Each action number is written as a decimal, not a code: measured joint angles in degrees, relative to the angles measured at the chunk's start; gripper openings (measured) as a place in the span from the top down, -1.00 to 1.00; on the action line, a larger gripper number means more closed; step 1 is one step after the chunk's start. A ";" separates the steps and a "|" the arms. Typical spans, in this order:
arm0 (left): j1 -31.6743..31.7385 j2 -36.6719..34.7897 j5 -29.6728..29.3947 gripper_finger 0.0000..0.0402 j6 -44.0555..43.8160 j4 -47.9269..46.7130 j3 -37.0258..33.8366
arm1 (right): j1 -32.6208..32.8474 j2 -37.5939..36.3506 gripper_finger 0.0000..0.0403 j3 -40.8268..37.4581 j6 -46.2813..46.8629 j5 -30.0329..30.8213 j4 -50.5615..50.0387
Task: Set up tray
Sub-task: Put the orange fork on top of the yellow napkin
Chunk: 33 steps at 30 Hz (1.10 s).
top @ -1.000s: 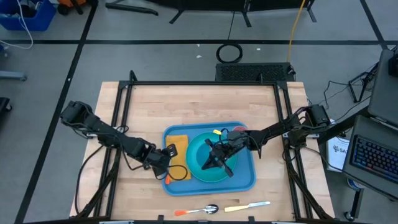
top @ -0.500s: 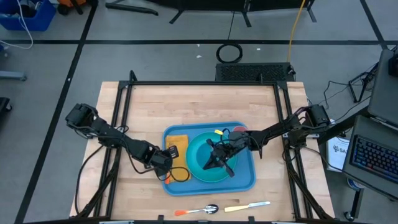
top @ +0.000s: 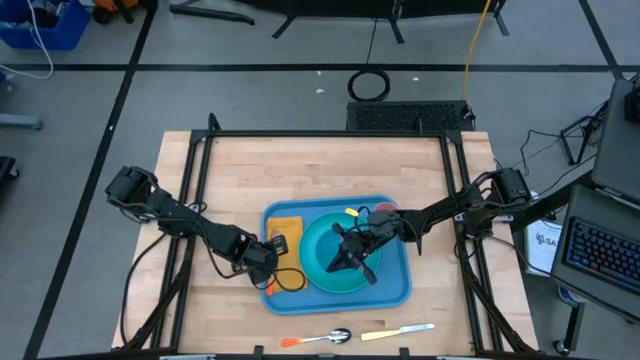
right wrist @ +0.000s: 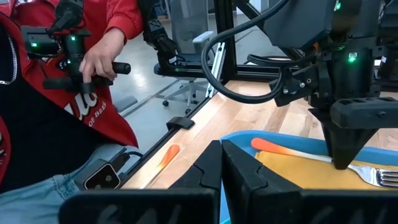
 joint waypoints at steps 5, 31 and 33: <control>0.70 0.00 0.37 0.52 -0.70 0.00 0.02 | 0.00 0.00 1.00 0.00 -0.03 0.00 0.04; 2.94 -0.07 6.66 0.59 -4.57 -0.60 0.04 | 0.02 0.02 1.00 0.00 -0.90 2.60 -0.42; 3.10 -0.07 6.56 0.66 -4.65 -0.63 0.04 | 0.02 0.02 1.00 0.00 -0.90 2.59 -0.42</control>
